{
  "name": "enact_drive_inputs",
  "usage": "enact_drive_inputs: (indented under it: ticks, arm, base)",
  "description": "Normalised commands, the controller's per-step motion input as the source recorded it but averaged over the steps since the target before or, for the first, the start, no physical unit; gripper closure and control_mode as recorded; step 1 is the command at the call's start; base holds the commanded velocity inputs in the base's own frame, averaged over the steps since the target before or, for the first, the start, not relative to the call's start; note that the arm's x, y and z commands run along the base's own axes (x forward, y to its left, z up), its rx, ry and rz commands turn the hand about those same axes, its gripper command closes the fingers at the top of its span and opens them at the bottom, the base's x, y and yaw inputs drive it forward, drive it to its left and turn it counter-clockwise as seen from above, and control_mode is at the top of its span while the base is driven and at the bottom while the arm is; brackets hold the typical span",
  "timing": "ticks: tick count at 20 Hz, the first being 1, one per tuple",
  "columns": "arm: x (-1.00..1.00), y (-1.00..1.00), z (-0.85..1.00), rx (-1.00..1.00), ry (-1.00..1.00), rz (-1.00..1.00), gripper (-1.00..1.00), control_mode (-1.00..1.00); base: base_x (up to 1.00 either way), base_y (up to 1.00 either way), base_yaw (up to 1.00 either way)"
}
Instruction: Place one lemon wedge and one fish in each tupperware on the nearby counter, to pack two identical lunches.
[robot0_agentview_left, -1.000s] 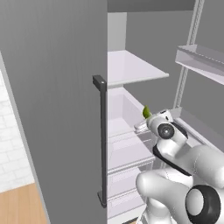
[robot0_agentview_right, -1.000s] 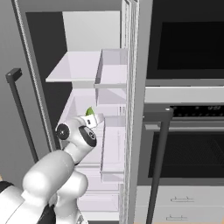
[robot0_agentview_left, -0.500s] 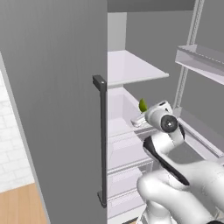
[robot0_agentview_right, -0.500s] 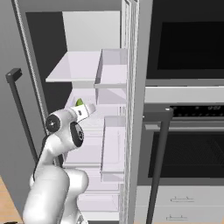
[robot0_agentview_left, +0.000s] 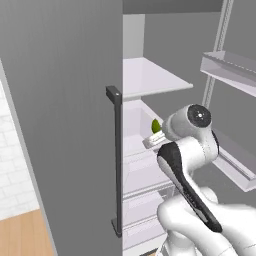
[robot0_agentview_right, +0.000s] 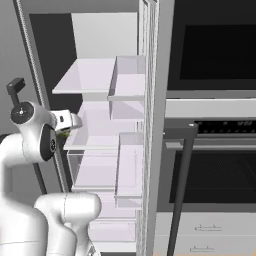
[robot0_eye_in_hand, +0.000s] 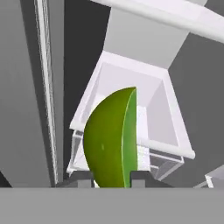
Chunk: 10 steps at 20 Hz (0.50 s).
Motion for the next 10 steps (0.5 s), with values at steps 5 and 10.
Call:
enact_drive_inputs:
  ticks: [5,10]
  arm:
    - [-1.00,-0.01,-0.32,0.10,0.04,0.00,1.00,-1.00]
    - [-0.91,0.14,-0.34,0.00,0.02,0.00,1.00,-1.00]
  base:
    - [0.00,0.00,0.00]
    - [0.00,0.00,0.00]
